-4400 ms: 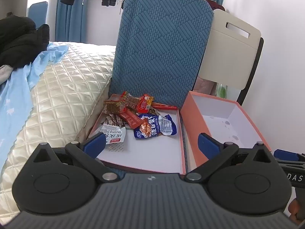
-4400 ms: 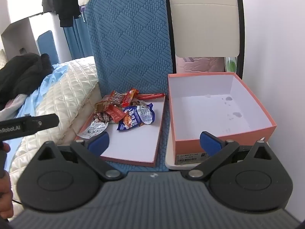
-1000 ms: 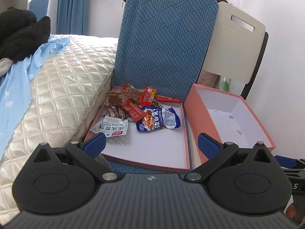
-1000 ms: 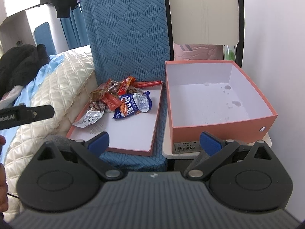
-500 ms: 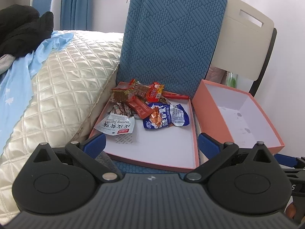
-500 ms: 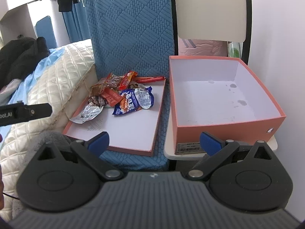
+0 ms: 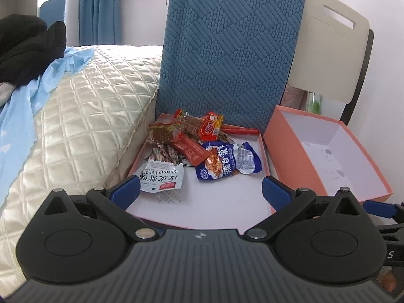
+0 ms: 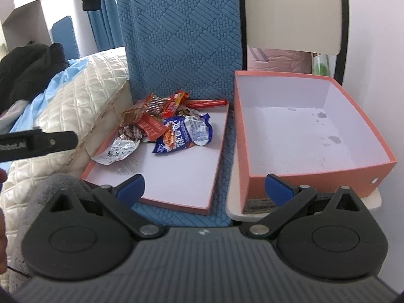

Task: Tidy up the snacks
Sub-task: 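Move both grippers down toward the snack packets on the white tray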

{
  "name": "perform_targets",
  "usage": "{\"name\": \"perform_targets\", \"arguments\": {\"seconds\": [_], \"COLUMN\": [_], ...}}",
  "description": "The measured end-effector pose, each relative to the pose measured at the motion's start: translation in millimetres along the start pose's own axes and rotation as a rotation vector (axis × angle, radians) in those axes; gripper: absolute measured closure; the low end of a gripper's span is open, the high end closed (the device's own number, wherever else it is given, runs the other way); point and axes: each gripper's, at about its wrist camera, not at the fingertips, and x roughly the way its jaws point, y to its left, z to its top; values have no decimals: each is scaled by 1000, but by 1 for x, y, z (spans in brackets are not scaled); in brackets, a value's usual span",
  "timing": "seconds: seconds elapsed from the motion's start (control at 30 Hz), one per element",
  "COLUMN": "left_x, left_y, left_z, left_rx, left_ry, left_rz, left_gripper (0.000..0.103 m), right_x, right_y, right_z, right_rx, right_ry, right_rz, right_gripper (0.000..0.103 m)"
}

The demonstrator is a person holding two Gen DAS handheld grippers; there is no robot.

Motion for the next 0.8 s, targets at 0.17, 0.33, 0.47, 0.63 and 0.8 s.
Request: {"name": "perform_targets", "arguments": {"seconds": [0.17,0.33,0.47,0.63,0.8], "left_x": [19,35,44,55,75], "left_y": [3,8,11,14,17], "left_z": [8,19,27,33,37], "left_rx": [-24,-40,-54,-67,-84], "left_ry": [14,16,15,23,50], "left_rz": [-13,-12,-19,-28,-31], "left_gripper": [0,0,0,0,0], "right_x": [14,27,35,44,57], "right_y": [4,3,5,7,11], "right_z": [6,13,19,25,31], "right_rx": [-23,-20,-26,-34,-46], "right_ry": [-1,2,-1,-4,2], "right_rz": [11,15,14,20,24], "right_gripper": [0,0,0,0,0]}}
